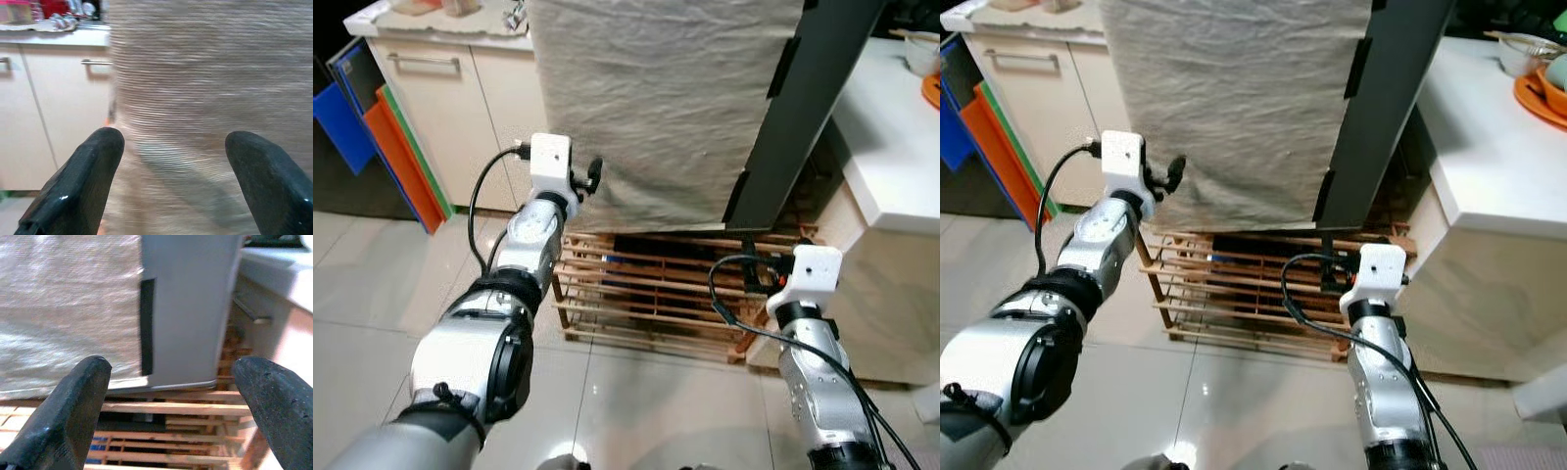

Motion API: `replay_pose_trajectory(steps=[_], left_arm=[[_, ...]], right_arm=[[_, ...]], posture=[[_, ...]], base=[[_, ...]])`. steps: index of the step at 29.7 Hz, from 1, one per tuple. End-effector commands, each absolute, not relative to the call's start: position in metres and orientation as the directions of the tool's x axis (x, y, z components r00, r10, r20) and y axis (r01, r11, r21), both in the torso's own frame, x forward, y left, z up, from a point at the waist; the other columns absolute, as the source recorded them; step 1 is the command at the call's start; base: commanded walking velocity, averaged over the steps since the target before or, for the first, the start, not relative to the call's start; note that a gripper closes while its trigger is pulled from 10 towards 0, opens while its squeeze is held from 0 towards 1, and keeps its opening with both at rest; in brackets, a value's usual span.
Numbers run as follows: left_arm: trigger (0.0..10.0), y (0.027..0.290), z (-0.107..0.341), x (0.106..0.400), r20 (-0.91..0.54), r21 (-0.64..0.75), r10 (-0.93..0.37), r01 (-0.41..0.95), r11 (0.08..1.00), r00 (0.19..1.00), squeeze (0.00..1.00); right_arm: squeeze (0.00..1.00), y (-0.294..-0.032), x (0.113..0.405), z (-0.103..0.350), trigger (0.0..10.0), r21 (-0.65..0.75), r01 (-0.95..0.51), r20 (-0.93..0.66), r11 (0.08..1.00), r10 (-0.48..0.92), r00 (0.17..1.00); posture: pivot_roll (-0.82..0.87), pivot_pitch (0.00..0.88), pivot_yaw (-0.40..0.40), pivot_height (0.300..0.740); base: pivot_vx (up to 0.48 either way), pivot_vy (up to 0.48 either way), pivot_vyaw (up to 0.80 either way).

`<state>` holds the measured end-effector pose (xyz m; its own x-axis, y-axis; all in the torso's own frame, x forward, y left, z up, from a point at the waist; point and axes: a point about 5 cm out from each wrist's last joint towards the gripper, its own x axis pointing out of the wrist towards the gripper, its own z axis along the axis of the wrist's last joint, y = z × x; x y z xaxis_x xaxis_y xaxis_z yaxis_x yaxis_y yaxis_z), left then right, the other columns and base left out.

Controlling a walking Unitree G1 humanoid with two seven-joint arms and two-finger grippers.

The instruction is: Restocking fridge

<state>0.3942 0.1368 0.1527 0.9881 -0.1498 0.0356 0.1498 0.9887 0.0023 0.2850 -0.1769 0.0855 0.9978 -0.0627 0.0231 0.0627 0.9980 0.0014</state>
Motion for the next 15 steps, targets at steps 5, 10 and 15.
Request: replay_pose_trajectory(steps=[5,10,15], left_arm=[[10.0,0.147,0.163,0.396,0.088,0.006,-0.121,0.121,0.993,0.989,0.0],[10.0,0.139,0.161,0.396,0.074,0.033,-0.161,0.159,0.987,0.984,0.0],[10.0,0.133,0.164,0.397,0.07,0.028,-0.18,0.178,0.984,0.981,0.0]], right_arm=[[0.0,-0.172,0.29,0.086,10.0,0.004,0.041,0.032,0.999,-0.041,0.999],[0.0,-0.173,0.29,0.086,10.0,0.002,0.046,0.036,0.999,-0.046,0.998],[0.0,-0.175,0.287,0.084,10.0,0.003,0.061,0.035,0.998,-0.061,0.998]], posture=[[0.09,0.0,0.01,0.74],[0.07,0.0,0.017,0.74],[0.05,0.0,0.024,0.74]], base=[[0.443,0.0,0.0],[0.447,0.0,0.0],[0.455,0.0,0.0]])
